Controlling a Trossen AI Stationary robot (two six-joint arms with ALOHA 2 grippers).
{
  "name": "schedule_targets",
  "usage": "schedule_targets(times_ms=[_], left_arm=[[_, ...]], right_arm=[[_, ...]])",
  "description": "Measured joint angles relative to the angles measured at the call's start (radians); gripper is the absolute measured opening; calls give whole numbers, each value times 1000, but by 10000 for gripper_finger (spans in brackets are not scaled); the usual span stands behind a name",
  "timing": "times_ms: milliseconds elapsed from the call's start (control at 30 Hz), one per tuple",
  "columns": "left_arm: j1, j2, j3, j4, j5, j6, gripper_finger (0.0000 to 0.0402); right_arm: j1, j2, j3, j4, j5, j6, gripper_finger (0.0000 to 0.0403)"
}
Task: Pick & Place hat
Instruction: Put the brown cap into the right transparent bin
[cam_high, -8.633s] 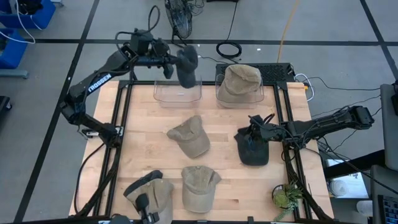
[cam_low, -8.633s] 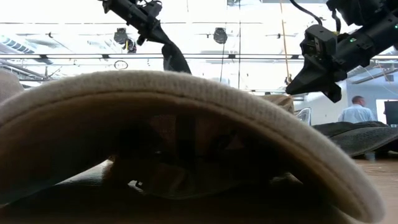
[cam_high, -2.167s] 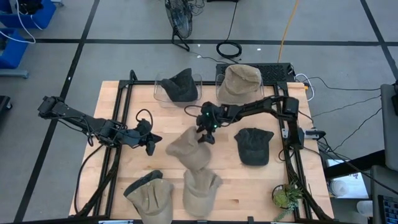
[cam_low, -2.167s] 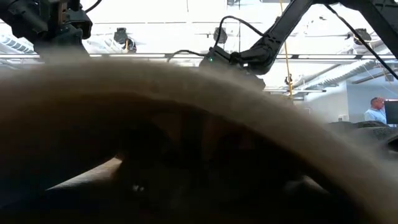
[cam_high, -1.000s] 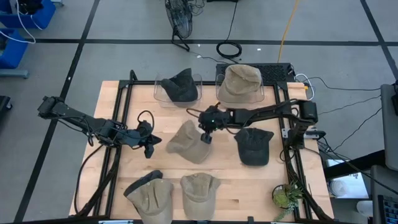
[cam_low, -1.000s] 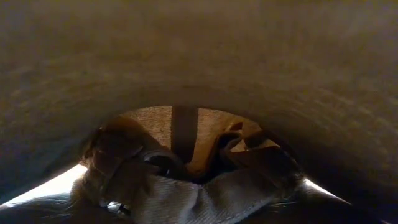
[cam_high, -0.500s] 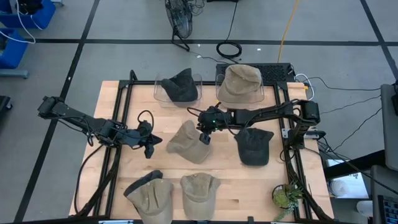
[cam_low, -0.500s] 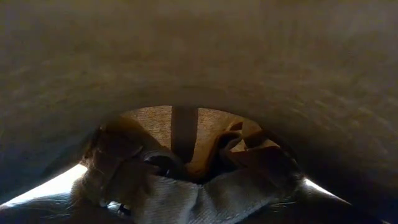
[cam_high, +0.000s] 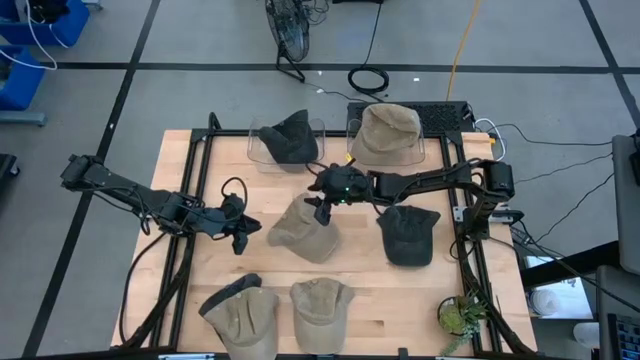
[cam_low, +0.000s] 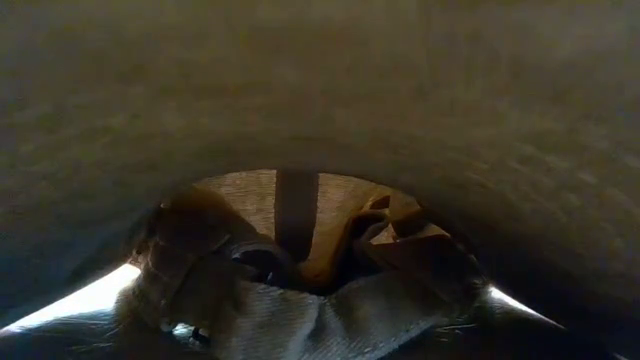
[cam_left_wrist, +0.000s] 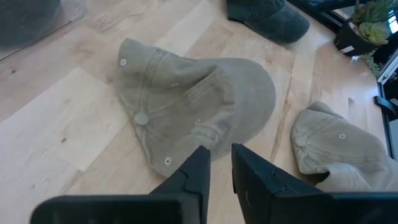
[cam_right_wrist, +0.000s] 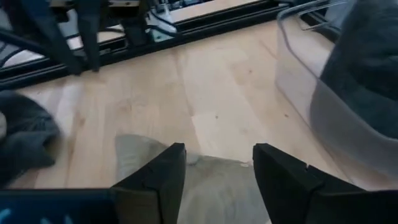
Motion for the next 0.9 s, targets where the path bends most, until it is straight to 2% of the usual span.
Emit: schedule_targets(times_ms=[300,500,600,900], left_arm=[[0,0,0,0,1,1,69],[0,0,0,0,1,1,66],[0,0,0,0,1,3,67],[0,0,0,1,0,1,67]], right_arm=[[-5,3,0,-1,-4,46,188],[-6,65,2,-16,-24,46,188],[1,86,0,-115,-83,25,188],[4,-11,0,-454,-79,-72,188]])
